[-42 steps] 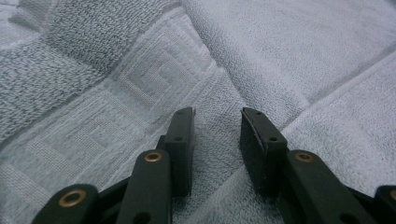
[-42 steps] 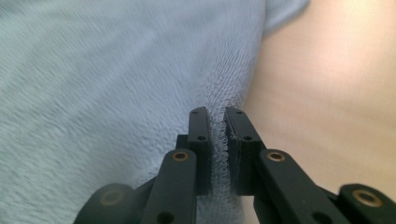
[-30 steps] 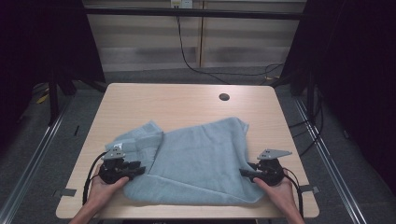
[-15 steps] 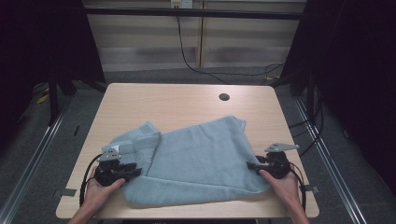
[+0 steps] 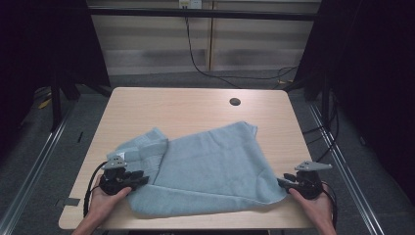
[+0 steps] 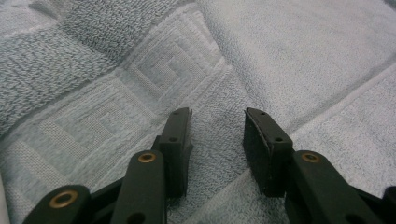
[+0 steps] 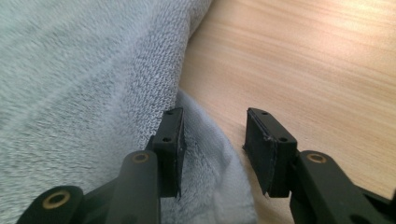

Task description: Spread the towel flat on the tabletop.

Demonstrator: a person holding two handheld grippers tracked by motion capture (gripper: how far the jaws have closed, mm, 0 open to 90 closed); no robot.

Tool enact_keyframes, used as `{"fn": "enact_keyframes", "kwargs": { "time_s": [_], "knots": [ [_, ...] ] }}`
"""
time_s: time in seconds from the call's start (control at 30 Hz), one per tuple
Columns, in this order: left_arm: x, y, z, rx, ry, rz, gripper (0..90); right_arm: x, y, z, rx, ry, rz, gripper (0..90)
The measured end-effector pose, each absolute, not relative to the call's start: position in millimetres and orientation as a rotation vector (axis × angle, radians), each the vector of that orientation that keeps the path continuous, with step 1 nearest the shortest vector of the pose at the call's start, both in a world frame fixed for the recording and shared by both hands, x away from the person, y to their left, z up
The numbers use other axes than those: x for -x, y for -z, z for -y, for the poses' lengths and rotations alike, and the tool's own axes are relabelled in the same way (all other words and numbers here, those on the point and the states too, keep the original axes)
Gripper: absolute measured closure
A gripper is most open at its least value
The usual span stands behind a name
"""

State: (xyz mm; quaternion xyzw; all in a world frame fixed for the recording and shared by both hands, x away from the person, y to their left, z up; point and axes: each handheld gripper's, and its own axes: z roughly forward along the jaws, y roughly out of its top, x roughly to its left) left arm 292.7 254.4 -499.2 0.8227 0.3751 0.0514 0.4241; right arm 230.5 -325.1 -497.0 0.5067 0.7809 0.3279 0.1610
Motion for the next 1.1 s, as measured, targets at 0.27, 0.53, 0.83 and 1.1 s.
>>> {"fn": "enact_keyframes", "kwargs": {
  "time_s": [0.27, 0.53, 0.83, 1.1],
  "knots": [
    [-292, 499, -254, -2.058, -0.128, -0.934, 61.2, -228, 481, 335, -1.448, -0.903, -2.078, 88.6],
    [-282, 498, -252, -2.075, -0.112, -0.929, 61.2, -202, 474, 352, -1.518, -0.922, -1.945, 81.7],
    [-280, 484, -251, -2.03, -0.118, -0.877, 58.2, -199, 461, 332, -1.468, -1.089, -1.958, 61.2],
    [-310, 468, -265, -1.952, -0.202, -0.931, 51.6, -228, 475, 256, -1.359, -1.209, -2.25, 50.1]
  ]
}}
